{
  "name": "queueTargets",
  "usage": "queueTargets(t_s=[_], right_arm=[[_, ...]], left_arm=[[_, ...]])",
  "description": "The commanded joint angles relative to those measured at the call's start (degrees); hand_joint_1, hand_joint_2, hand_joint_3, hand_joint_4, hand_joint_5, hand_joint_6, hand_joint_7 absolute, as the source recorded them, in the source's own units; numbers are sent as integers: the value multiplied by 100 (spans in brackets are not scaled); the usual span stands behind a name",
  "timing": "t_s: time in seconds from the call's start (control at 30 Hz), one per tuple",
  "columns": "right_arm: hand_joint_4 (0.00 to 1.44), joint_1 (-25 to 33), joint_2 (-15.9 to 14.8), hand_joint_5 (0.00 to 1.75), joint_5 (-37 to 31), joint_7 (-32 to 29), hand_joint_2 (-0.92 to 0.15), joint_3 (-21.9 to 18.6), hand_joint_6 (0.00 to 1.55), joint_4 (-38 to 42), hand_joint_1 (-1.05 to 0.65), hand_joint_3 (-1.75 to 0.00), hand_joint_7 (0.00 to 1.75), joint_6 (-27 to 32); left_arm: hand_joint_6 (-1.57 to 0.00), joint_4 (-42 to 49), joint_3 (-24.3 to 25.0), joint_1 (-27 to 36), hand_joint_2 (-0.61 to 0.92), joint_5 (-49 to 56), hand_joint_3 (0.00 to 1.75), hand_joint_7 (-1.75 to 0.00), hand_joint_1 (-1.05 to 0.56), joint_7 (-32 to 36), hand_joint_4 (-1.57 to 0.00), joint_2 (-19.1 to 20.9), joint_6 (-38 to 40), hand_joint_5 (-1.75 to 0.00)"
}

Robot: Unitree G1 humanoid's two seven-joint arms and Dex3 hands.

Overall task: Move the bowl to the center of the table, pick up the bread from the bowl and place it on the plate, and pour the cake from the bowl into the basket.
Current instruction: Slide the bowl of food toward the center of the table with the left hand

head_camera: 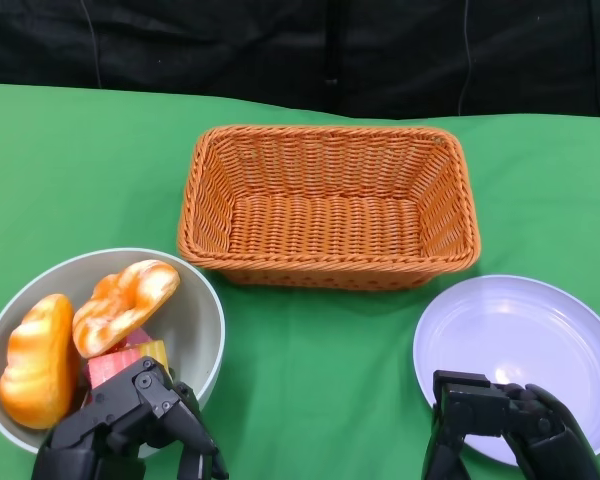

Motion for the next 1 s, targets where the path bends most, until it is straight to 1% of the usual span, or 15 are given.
queueTargets(t_s=[0.03, 0.07, 0.13, 0.17, 0.23, 0.33, 0.6, 0.63, 0.67, 0.7, 0.73, 0.77, 0.8, 0.9, 1.0], right_arm=[[93, 9, -38, 169, 29, -37, -20, -37, 91, -24, 16, -175, 138, 7], [93, 6, -39, 169, 34, -35, -20, -35, 91, -17, 16, -175, 138, -1], [93, 4, -35, 169, 34, -40, -20, -36, 91, -6, 16, -175, 138, -16], [93, 4, -33, 169, 34, -42, -19, -36, 91, -5, 16, -175, 138, -19], [93, 5, -32, 169, 33, -42, -19, -36, 91, -5, 16, -175, 138, -19], [93, 5, -32, 169, 33, -42, -19, -36, 91, -5, 17, -175, 138, -19], [93, 5, -32, 169, 33, -42, -19, -36, 91, -5, 17, -175, 138, -19], [93, 0, -33, 169, 39, -39, -19, -32, 91, 5, 17, -175, 138, -24], [93, -3, -34, 169, 43, -37, -19, -29, 92, 12, 17, -175, 138, -27], [93, -7, -35, 170, 52, -33, -19, -23, 92, 19, 18, -175, 138, -29], [93, -7, -38, 170, 53, -31, -19, -22, 92, 21, 18, -175, 138, -29], [93, -5, -39, 170, 53, -31, -19, -22, 92, 21, 18, -175, 138, -29], [93, -4, -40, 170, 52, -31, -19, -22, 92, 21, 18, -175, 138, -29], [93, -4, -41, 170, 51, -32, -19, -23, 92, 20, 19, -175, 138, -29], [93, -8, -45, 170, 58, -31, -19, -22, 92, 42, 17, -175, 139, -38]], left_arm=[[-78, 78, 65, -13, 46, -10, 137, -143, -4, -66, -81, 63, -225, -164], [-78, 82, 60, -17, 47, -84, 137, -142, -4, -90, -81, 70, -241, -162], [-77, 53, 59, 4, 48, -182, 132, -135, -5, -100, -78, 75, -222, -152], [-76, 29, 63, 20, 53, -211, 120, -124, -9, -98, -78, 75, -201, -143], [-77, 5, 68, 35, 56, -232, 111, -117, -11, -99, -78, 78, -181, -138], [-77, 5, 69, 35, 58, -243, 108, -114, -12, -105, -78, 81, -180, -136], [-78, 5, 71, 36, 59, -245, 106, -113, -12, -108, -78, 80, -179, -136], [-78, -126, 273, 9, 59, -297, 106, -113, -12, -110, -78, 161, -312, -136], [-70, -224, 427, -11, 64, -338, 82, -87, -19, -116, -74, 219, -409, -119], [-73, -314, 550, -24, 77, -421, 51, -57, -24, -139, -74, 270, -454, -105], [-75, -369, 624, -31, 84, -501, 34, -40, -26, -171, -73, 307, -474, -101], [-76, -384, 642, -31, 88, -554, 25, -31, -27, -198, -73, 321, -467, -98], [-77, -393, 652, -31, 90, -592, 20, -26, -27, -214, -73, 334, -465, -97], [-78, -396, 660, -30, 92, -623, 16, -22, -28, -232, -72, 347, -467, -96], [-74, -461, 1085, -76, 92, -645, 14, -16, -35, -282, -68, 577, -467, -88]])
